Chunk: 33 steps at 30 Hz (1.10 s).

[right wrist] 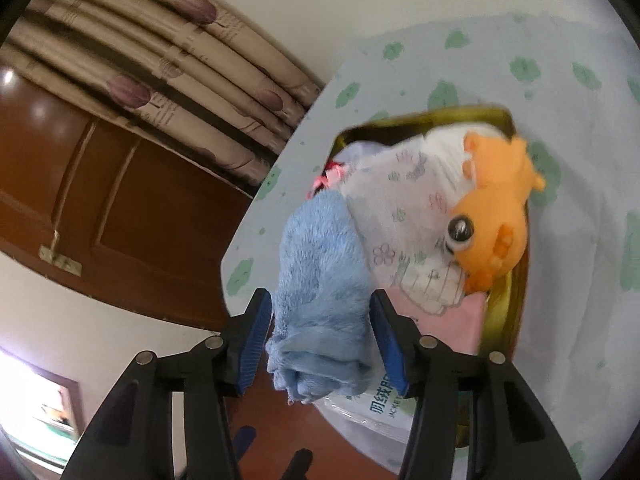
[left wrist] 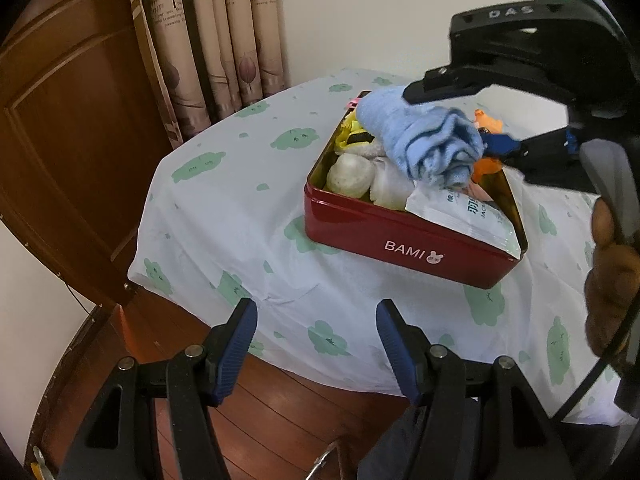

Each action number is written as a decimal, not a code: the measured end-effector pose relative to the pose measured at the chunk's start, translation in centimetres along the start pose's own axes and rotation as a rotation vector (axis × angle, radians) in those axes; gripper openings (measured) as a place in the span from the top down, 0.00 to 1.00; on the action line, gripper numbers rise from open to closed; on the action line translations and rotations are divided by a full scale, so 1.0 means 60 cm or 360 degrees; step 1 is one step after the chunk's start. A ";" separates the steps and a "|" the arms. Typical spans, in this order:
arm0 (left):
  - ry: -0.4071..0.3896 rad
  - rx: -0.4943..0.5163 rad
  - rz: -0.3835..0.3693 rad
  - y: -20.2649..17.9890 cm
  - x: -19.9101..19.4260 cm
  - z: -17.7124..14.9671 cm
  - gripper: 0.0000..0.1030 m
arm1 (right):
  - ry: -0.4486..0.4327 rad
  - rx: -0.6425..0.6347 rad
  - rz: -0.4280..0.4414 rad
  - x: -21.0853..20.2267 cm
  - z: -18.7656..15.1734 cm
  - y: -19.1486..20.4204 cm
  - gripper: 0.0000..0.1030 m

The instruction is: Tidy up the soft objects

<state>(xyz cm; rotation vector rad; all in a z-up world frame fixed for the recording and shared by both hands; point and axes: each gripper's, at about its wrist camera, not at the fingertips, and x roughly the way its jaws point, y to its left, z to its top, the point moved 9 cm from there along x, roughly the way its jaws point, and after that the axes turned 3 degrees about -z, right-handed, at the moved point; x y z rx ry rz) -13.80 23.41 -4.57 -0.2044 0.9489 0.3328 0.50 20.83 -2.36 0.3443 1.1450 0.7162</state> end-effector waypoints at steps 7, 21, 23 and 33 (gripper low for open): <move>0.0001 -0.0038 -0.0016 0.008 0.002 0.002 0.38 | -0.0151 -0.0215 -0.0060 -0.051 0.019 0.024 0.52; -0.0222 -0.0084 -0.0131 -0.002 -0.052 0.028 0.38 | -0.0836 -0.0851 -0.0543 -0.195 -0.045 0.017 0.00; -0.0266 -0.0050 -0.0125 -0.010 -0.063 0.030 0.38 | -0.1116 -0.0858 -0.0689 -0.249 -0.059 0.011 0.00; -0.0512 0.0090 -0.0176 -0.043 -0.122 0.053 0.38 | -0.1338 -0.0776 -0.0785 -0.330 -0.113 0.005 0.00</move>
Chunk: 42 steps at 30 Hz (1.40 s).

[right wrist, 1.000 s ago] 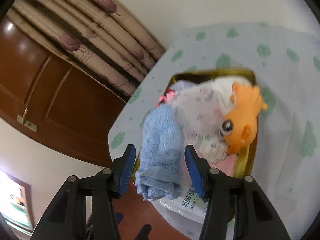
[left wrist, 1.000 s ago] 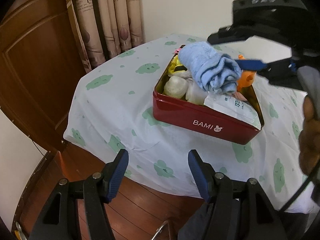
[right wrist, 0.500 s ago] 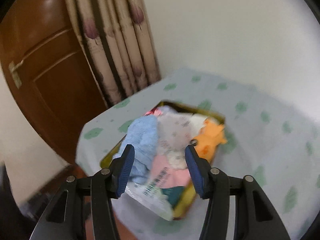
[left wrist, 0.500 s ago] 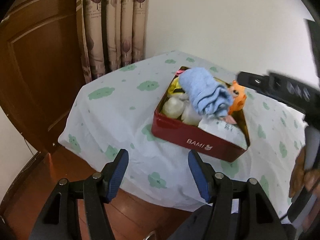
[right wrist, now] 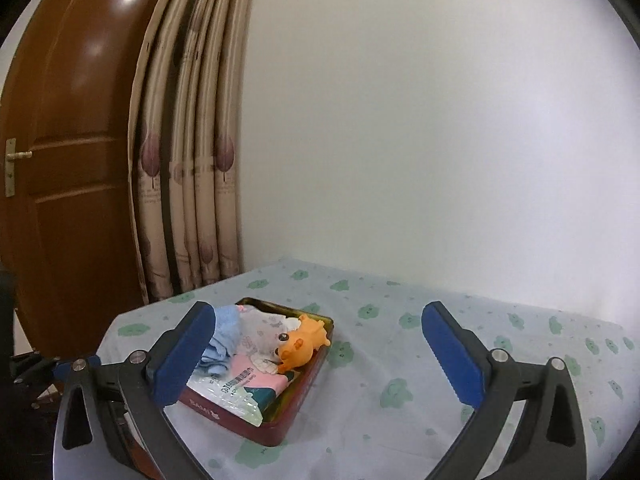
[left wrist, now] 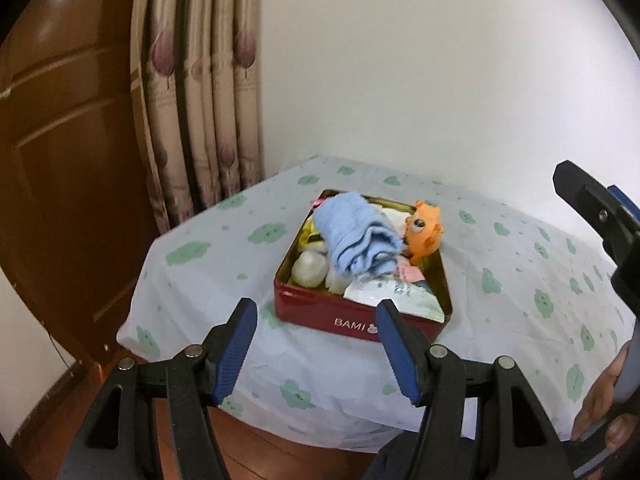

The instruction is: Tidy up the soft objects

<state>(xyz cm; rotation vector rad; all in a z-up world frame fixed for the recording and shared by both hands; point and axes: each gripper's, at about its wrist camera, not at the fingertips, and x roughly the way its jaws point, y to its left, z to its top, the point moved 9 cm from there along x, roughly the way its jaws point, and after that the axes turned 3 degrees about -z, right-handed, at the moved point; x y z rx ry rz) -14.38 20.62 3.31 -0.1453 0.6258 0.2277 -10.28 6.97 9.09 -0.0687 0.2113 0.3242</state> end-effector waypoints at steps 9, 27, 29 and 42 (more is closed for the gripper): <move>-0.0100 0.0019 -0.0048 -0.008 -0.018 0.013 0.38 | -0.0071 -0.0056 -0.0153 -0.058 0.002 -0.003 0.00; -0.0180 0.0087 0.0036 -0.005 -0.020 0.023 0.38 | -0.0029 0.0009 -0.0071 -0.078 -0.004 0.004 0.00; -0.0160 0.0140 0.0008 -0.016 -0.018 0.019 0.38 | -0.0019 0.0007 -0.0073 -0.077 -0.007 0.005 0.00; -0.0131 0.0112 -0.0063 -0.018 -0.017 0.017 0.38 | 0.0027 0.0025 -0.0084 -0.081 -0.022 0.002 0.00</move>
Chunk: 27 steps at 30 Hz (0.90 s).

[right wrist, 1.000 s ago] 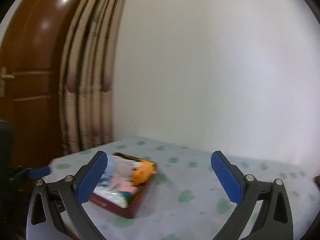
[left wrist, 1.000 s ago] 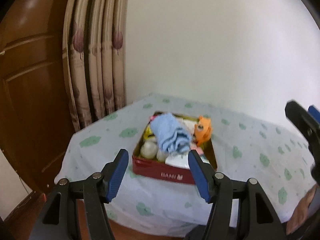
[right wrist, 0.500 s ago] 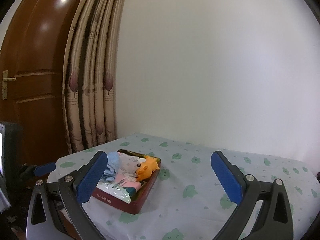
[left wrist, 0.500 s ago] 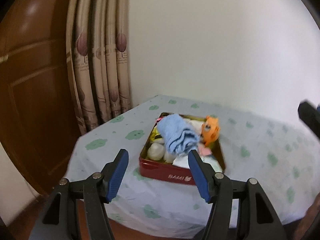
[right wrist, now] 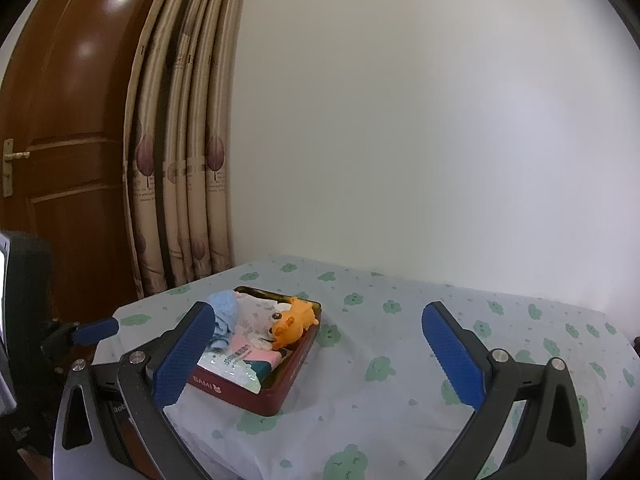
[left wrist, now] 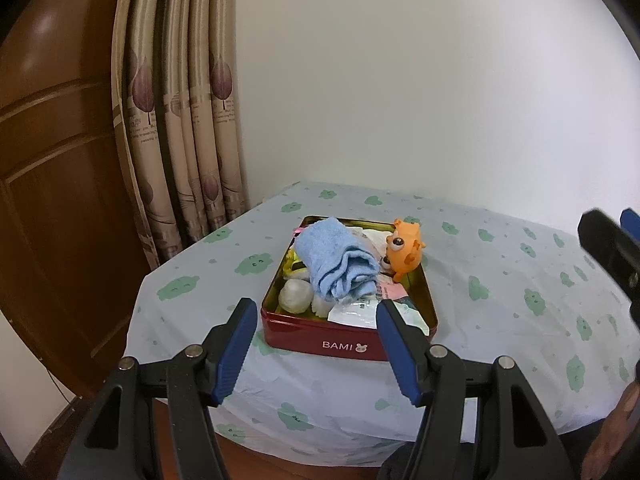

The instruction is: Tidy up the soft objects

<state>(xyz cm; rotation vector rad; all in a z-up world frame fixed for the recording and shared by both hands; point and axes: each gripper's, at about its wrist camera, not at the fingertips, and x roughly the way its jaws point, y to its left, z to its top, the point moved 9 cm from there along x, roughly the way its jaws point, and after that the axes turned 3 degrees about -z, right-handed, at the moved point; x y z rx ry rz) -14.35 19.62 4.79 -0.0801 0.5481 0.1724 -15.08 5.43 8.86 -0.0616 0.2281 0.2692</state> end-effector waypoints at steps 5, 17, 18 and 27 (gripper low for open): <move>0.0012 -0.0039 -0.0004 0.007 0.001 -0.001 0.38 | 0.0016 -0.0026 -0.0011 0.000 -0.007 0.007 0.00; -0.0051 -0.0036 0.0027 0.009 -0.012 0.008 0.38 | 0.0051 -0.0032 -0.0054 0.008 -0.027 0.005 0.00; -0.0053 -0.0046 0.0023 0.011 -0.013 0.008 0.38 | 0.0050 -0.0032 -0.0066 0.009 -0.028 0.003 0.00; -0.0035 -0.0145 0.0036 0.035 -0.017 0.009 0.38 | 0.0070 -0.0030 -0.0078 0.011 -0.033 0.001 0.00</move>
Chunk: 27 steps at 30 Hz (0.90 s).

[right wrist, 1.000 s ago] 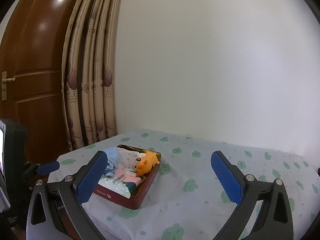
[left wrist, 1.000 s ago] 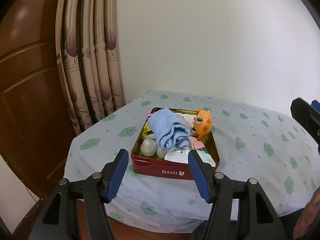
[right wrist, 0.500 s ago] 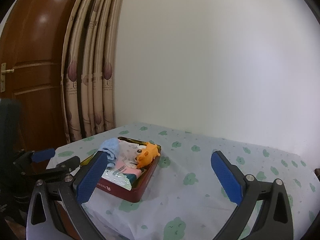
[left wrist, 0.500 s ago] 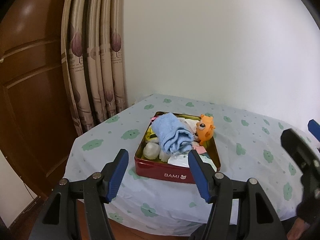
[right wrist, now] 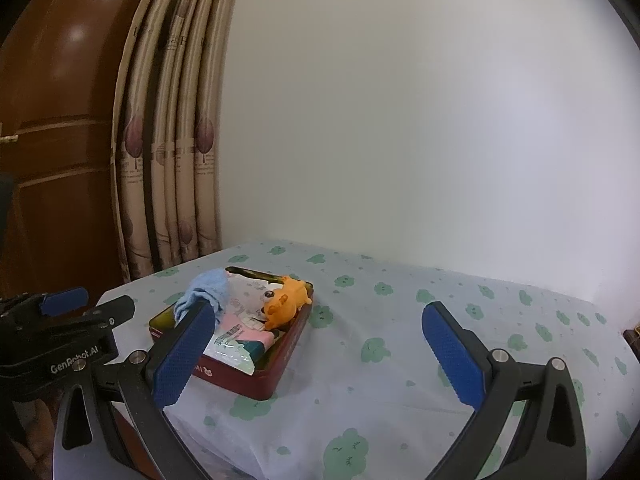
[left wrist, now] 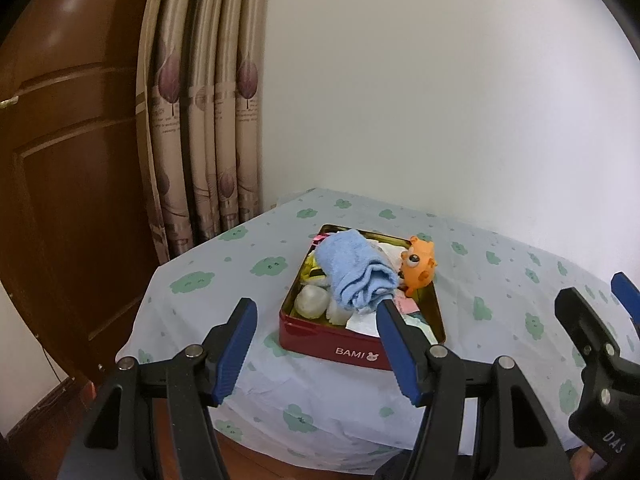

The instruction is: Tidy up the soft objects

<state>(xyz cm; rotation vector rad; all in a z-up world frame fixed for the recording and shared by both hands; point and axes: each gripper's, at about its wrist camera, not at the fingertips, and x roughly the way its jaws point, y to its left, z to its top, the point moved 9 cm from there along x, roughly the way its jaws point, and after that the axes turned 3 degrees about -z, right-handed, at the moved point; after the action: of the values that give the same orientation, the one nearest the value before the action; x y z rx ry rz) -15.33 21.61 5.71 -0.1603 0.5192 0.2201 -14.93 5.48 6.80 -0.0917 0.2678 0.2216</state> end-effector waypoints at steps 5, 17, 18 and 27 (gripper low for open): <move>0.0007 0.0019 0.0011 0.000 -0.001 -0.001 0.38 | 0.0013 0.0008 0.0035 -0.001 0.000 0.006 0.00; -0.0010 0.0004 -0.0024 0.001 -0.008 0.002 0.34 | 0.0017 -0.0004 0.0074 -0.004 0.002 0.014 0.00; -0.0015 0.0005 -0.0018 0.001 -0.010 0.003 0.34 | 0.0018 -0.0006 0.0076 -0.003 0.002 0.015 0.00; -0.0074 -0.0009 0.0038 0.012 -0.022 0.010 0.26 | 0.0029 -0.0006 0.0074 0.000 -0.004 0.017 0.00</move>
<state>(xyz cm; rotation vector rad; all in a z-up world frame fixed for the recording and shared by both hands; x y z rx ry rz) -16.34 22.24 6.85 -0.1539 0.4745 0.2481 -15.23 6.44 6.54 -0.0915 0.2878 0.2679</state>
